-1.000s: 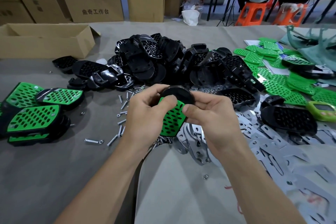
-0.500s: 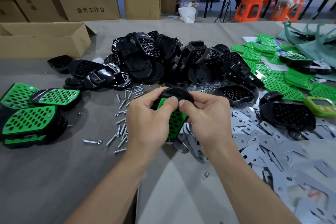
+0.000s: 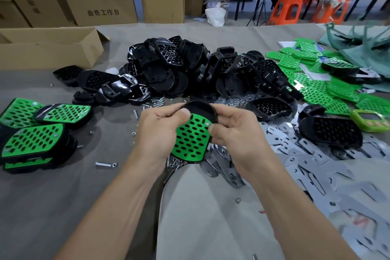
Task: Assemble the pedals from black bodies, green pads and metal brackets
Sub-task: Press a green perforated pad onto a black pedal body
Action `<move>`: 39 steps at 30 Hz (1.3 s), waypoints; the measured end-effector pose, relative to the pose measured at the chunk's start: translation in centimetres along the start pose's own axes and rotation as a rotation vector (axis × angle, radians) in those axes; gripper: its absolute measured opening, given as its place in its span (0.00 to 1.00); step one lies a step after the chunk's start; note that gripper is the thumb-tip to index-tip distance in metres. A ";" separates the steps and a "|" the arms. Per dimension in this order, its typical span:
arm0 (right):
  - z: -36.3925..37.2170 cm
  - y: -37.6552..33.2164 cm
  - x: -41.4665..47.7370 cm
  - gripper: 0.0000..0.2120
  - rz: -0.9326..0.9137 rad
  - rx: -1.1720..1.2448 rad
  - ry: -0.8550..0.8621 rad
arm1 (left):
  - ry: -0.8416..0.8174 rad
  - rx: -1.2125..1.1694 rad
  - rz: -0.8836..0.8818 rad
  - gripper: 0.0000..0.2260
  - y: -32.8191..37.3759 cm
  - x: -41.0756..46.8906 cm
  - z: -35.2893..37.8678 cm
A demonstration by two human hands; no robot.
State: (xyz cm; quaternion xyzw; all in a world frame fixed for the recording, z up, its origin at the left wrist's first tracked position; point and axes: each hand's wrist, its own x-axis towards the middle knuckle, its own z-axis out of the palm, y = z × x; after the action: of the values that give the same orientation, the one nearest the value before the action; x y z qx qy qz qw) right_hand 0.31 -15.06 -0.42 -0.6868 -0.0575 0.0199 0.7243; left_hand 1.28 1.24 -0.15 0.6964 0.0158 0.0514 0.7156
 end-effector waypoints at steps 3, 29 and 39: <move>0.1 0.2 0.2 0.23 -0.016 0.017 0.043 | -0.009 0.049 0.031 0.15 -0.2 -0.1 0.2; -0.1 0.7 0.8 0.28 -0.072 0.077 -0.015 | -0.441 0.057 -0.089 0.20 0.4 1.4 -3.3; -0.5 0.9 1.0 0.37 -0.081 -0.088 -0.131 | -0.433 0.123 -0.068 0.28 0.2 1.3 -3.7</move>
State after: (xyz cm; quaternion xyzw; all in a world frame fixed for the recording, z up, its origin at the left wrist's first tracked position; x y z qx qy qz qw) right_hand 1.46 -15.41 -1.30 -0.7123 -0.1331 0.0329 0.6883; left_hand 2.25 5.09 -0.01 0.7327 -0.1115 -0.1244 0.6597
